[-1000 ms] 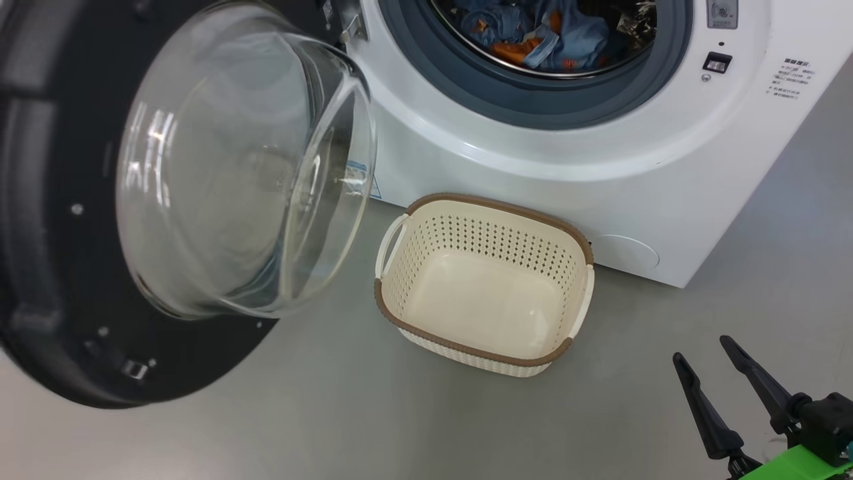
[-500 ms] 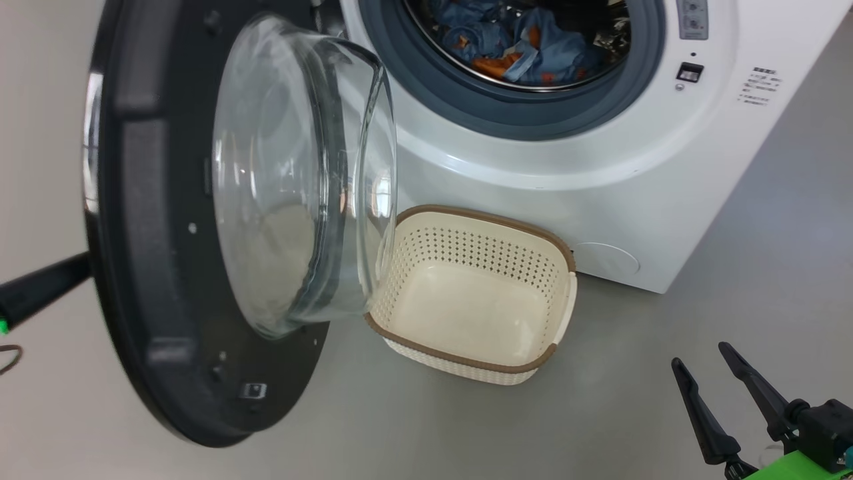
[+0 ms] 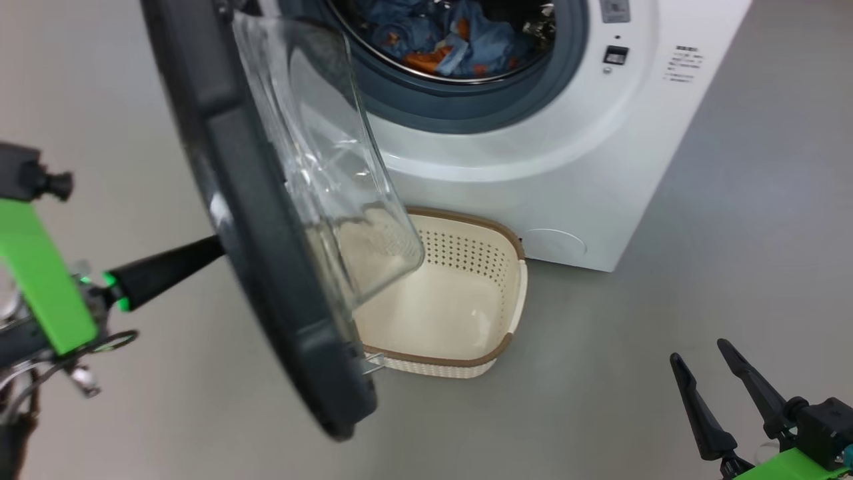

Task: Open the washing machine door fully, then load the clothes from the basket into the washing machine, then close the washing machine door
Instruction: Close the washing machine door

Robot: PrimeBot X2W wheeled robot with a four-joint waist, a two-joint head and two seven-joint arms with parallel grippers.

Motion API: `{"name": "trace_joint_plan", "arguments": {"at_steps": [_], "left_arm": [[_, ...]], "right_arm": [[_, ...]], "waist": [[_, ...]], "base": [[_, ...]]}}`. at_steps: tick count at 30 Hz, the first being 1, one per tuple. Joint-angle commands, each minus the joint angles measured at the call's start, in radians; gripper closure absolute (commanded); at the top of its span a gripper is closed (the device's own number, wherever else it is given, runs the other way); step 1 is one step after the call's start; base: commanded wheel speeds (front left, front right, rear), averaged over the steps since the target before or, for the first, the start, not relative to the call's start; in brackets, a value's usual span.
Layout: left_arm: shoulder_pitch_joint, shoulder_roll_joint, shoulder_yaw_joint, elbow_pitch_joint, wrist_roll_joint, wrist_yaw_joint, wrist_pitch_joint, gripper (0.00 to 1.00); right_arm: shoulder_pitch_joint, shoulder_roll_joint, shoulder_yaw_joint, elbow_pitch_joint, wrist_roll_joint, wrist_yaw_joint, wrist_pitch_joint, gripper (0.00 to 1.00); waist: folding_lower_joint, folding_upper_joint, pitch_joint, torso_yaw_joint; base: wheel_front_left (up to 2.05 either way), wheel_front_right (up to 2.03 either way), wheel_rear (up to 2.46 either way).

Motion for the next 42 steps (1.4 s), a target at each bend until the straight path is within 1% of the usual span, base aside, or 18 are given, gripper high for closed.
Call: {"name": "trace_joint_plan", "arguments": {"at_steps": [1, 4, 9, 15, 21, 24, 29, 33, 38, 42], "left_arm": [[-0.067, 0.023, 0.018, -0.037, 0.008, -0.004, -0.010, 1.00], [-0.098, 0.006, -0.022, -0.030, 0.028, -0.004, -0.039, 1.00], [-0.149, -0.005, -0.077, 0.002, 0.057, -0.004, -0.084, 1.00], [-0.219, -0.028, -0.126, 0.077, 0.101, -0.004, -0.164, 1.00], [-0.293, -0.036, -0.176, 0.158, 0.139, -0.004, -0.239, 1.00], [-0.328, -0.033, -0.188, 0.207, 0.162, -0.004, -0.295, 1.00], [-0.369, -0.027, -0.202, 0.287, 0.166, -0.004, -0.366, 1.00], [-0.376, -0.018, -0.222, 0.310, 0.167, -0.004, -0.398, 1.00], [-0.352, -0.001, -0.250, 0.320, 0.143, -0.004, -0.434, 1.00], [-0.305, 0.024, -0.262, 0.313, 0.128, -0.004, -0.471, 1.00]], "right_arm": [[-0.027, -0.012, 0.012, -0.024, -0.008, 0.003, -0.005, 0.00], [-0.037, -0.008, 0.012, -0.025, -0.008, 0.003, -0.005, 0.00], [-0.053, -0.002, 0.007, -0.025, -0.008, 0.003, -0.005, 0.00], [-0.067, 0.012, 0.008, -0.021, -0.008, 0.003, -0.005, 0.00], [-0.081, 0.024, 0.012, -0.018, -0.007, 0.003, -0.005, 0.00], [-0.086, 0.027, 0.015, -0.016, -0.006, 0.003, -0.005, 0.00], [-0.087, 0.033, 0.016, -0.012, -0.006, 0.003, -0.005, 0.00], [-0.085, 0.036, 0.014, -0.011, -0.008, 0.003, -0.005, 0.00], [-0.077, 0.031, 0.013, -0.009, -0.009, 0.003, -0.005, 0.00], [-0.069, 0.027, 0.016, -0.007, -0.010, 0.003, -0.005, 0.00]], "waist": [[0.0000, 0.0000, 0.010, -0.034], [0.0000, 0.0000, 0.019, -0.074], [0.0000, 0.0000, 0.036, -0.138], [0.0000, 0.0000, 0.050, -0.207], [0.0000, 0.0000, 0.060, -0.267], [0.0000, 0.0000, 0.063, -0.289], [0.0000, 0.0000, 0.061, -0.304], [0.0000, 0.0000, 0.057, -0.303], [0.0000, 0.0000, 0.039, -0.287], [0.0000, 0.0000, 0.020, -0.272]], "base": [[0.00, 0.00, 0.00], [0.00, 0.00, 0.00], [0.00, 0.00, 0.00], [0.00, 0.00, 0.00], [0.00, 0.00, 0.00], [0.00, 0.00, 0.00], [0.00, 0.00, 0.00], [0.00, 0.00, 0.00], [0.00, 0.00, 0.00], [0.00, 0.00, 0.00]]}}
